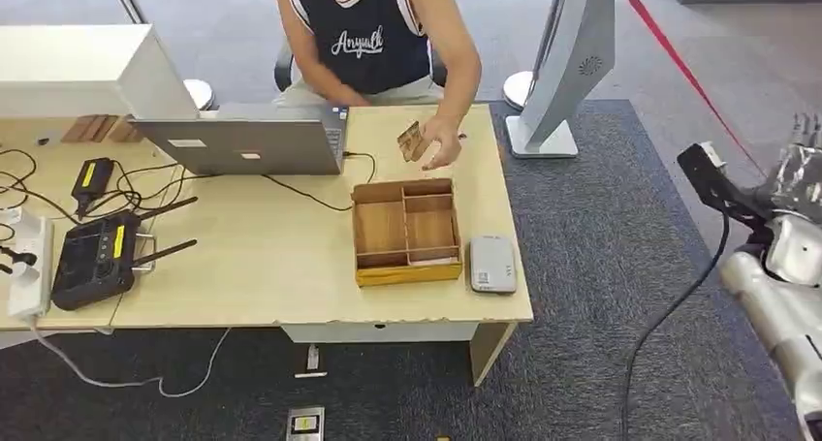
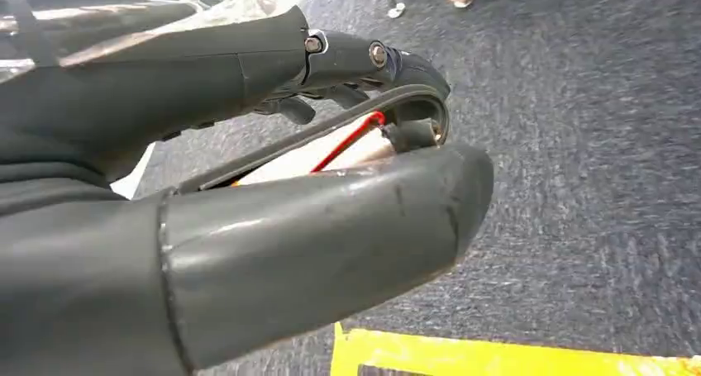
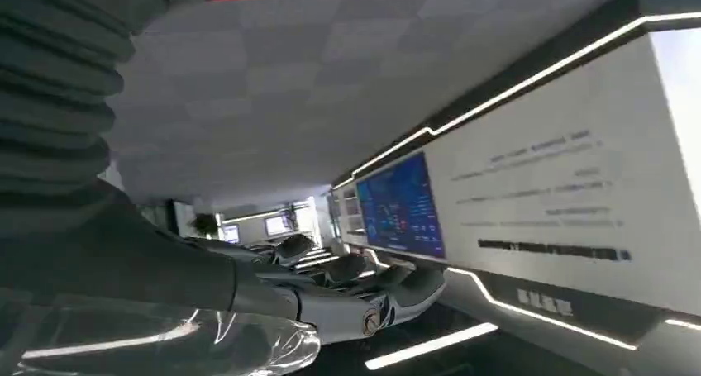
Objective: Pass the card to the sensor for recognition and then transmit it.
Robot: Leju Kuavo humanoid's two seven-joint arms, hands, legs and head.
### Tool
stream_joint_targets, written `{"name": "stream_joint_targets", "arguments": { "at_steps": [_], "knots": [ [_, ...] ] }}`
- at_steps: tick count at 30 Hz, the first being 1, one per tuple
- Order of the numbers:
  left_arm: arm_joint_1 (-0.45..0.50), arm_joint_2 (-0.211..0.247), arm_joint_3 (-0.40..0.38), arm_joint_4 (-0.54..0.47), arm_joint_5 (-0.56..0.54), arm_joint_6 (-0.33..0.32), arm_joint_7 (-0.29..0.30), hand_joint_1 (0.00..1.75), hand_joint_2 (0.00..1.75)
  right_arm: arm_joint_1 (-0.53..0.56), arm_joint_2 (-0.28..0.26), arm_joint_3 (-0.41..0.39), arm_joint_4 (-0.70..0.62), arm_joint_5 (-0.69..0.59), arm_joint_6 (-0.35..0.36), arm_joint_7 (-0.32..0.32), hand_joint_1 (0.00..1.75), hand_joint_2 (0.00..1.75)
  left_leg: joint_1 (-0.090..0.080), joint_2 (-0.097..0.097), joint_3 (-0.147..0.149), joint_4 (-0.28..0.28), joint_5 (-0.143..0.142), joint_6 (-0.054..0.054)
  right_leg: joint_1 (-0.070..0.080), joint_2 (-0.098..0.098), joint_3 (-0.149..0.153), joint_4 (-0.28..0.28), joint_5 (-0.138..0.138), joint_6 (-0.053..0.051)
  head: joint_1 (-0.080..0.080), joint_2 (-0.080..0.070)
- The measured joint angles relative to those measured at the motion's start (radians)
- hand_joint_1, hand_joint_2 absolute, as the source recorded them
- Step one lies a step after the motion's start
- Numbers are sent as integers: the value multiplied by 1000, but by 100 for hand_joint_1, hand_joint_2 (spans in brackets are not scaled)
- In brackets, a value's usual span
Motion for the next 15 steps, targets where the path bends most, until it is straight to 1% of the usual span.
{"name": "stream_joint_targets", "arguments": {
  "at_steps": [2,4,7,11,15],
  "knots": [
    [-2,-5,0,0,12,6,3,0,0,30,-11,-26,36,-15,-5,-7,0,175,0,0,-2,0,0,0,0,0,0,0,0,0,-2,0],
    [-5,-11,0,0,20,11,7,0,0,64,-8,-49,71,-27,-10,-13,0,175,0,-1,-3,0,1,0,0,0,-1,1,0,0,1,0],
    [-7,-18,0,0,29,16,22,0,0,98,2,-60,120,-43,-7,-8,0,175,0,-1,-4,-1,1,0,0,0,-2,1,0,0,0,0],
    [-10,-25,0,0,41,16,32,0,0,136,41,-68,205,-54,23,25,0,175,0,-1,-4,-1,1,0,0,0,-2,1,0,0,-1,0],
    [-12,-25,0,-1,50,8,-3,0,0,206,84,-79,283,-102,51,58,0,175,1,-2,-4,-1,1,0,1,-3,-2,1,0,0,-1,0]
  ]
}}
